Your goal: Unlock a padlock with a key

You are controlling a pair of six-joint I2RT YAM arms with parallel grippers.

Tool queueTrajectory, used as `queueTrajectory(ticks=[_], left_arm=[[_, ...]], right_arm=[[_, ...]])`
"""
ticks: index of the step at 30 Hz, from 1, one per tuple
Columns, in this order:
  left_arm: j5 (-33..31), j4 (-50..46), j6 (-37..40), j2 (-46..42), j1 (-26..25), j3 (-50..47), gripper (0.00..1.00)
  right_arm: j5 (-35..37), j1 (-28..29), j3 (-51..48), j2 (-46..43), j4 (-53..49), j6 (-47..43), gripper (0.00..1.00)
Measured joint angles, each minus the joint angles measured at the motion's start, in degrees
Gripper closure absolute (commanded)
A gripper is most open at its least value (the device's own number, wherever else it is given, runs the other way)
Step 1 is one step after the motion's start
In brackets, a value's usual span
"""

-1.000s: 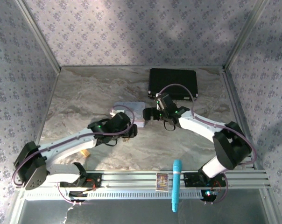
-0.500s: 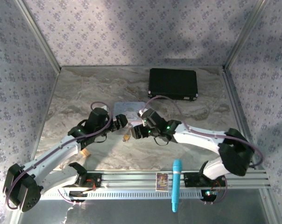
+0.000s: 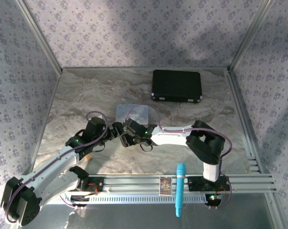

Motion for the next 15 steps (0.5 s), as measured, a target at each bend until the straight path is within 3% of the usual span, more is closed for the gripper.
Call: queueTrajectory(ticks=[5,15], left_arm=[[0.00,0.02,-0.24,-0.04,0.00,-0.26,0.00],[-0.04,0.22,-1.31,-0.39,0.00,-2.12,0.00]], right_arm=[[3.63,0.52,3.58,3.82,-3.54,0.83,0.43],[7.45,1.79,0.76,2.19,-7.13,1.22,0.50]])
